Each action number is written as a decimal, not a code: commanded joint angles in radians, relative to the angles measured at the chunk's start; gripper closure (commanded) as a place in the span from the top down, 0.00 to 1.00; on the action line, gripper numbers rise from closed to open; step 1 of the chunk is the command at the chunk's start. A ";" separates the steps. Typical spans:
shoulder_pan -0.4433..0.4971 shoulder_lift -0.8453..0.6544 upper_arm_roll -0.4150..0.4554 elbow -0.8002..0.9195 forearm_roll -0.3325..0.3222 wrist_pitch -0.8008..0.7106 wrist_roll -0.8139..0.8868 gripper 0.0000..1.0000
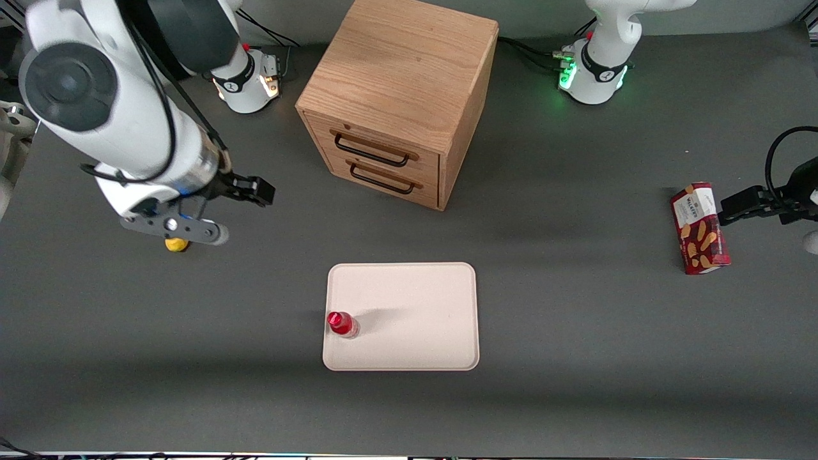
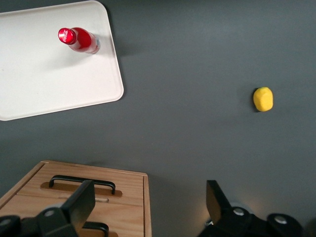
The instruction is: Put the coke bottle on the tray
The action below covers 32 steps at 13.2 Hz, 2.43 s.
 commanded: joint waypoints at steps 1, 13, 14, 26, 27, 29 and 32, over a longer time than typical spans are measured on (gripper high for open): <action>-0.072 -0.042 0.002 -0.021 -0.020 -0.014 -0.138 1.00; -0.336 -0.420 0.003 -0.586 -0.005 0.280 -0.537 1.00; -0.339 -0.427 0.005 -0.603 -0.005 0.300 -0.555 1.00; -0.382 -0.434 0.008 -0.630 -0.005 0.397 -0.563 1.00; -0.382 -0.431 0.008 -0.628 -0.005 0.397 -0.565 1.00; -0.385 -0.428 0.008 -0.619 -0.005 0.397 -0.582 1.00; -0.385 -0.424 0.008 -0.608 -0.003 0.399 -0.576 1.00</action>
